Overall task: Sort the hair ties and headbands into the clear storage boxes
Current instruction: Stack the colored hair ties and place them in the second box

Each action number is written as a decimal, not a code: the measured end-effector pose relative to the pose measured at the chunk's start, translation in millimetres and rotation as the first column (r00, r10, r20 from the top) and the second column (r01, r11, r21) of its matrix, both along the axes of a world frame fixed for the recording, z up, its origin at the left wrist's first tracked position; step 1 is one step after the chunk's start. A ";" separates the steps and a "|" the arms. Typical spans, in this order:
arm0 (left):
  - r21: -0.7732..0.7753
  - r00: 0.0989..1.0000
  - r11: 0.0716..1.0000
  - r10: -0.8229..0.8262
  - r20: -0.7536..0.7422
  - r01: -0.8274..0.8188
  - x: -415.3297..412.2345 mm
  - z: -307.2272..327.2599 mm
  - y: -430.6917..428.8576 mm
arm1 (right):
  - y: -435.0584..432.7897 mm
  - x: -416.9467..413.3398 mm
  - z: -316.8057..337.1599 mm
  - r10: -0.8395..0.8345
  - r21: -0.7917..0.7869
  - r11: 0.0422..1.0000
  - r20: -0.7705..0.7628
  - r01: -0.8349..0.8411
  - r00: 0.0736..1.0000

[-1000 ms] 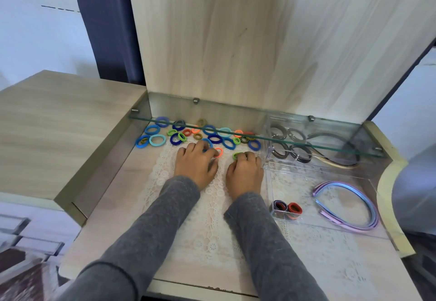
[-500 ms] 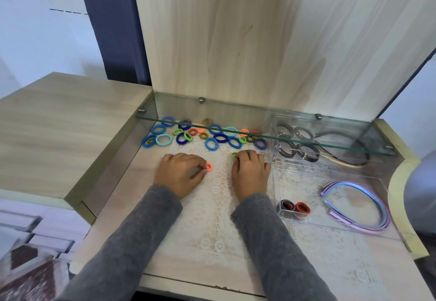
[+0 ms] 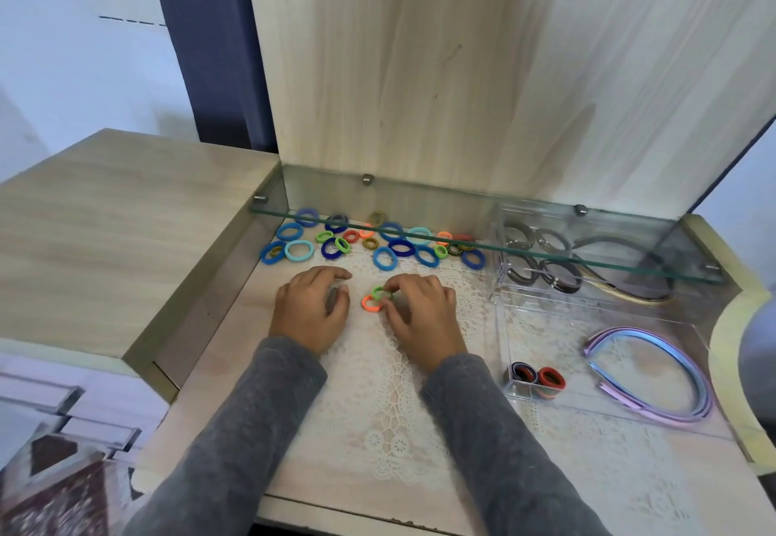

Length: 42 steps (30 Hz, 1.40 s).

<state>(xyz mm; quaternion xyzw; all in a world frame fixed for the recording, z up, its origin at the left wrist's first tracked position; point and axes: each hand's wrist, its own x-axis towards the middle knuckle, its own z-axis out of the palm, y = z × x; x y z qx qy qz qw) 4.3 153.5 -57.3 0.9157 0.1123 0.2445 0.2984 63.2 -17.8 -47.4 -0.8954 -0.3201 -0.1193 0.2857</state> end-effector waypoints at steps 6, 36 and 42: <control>0.134 0.997 0.989 0.064 -0.034 -0.059 0.3 -4.3 -2.1 | 2.6 -4.1 2.9 0.071 -0.045 0.996 -0.024 -0.072 0.997; 0.367 0.971 0.920 0.198 -0.131 -0.138 55.6 4.8 31.3 | 14.5 52.2 5.5 -0.534 0.081 0.823 -0.226 0.562 0.815; 0.370 0.980 0.924 0.152 -0.132 -0.093 61.6 5.9 39.2 | 15.1 56.8 4.1 -0.530 0.118 0.812 -0.261 0.572 0.807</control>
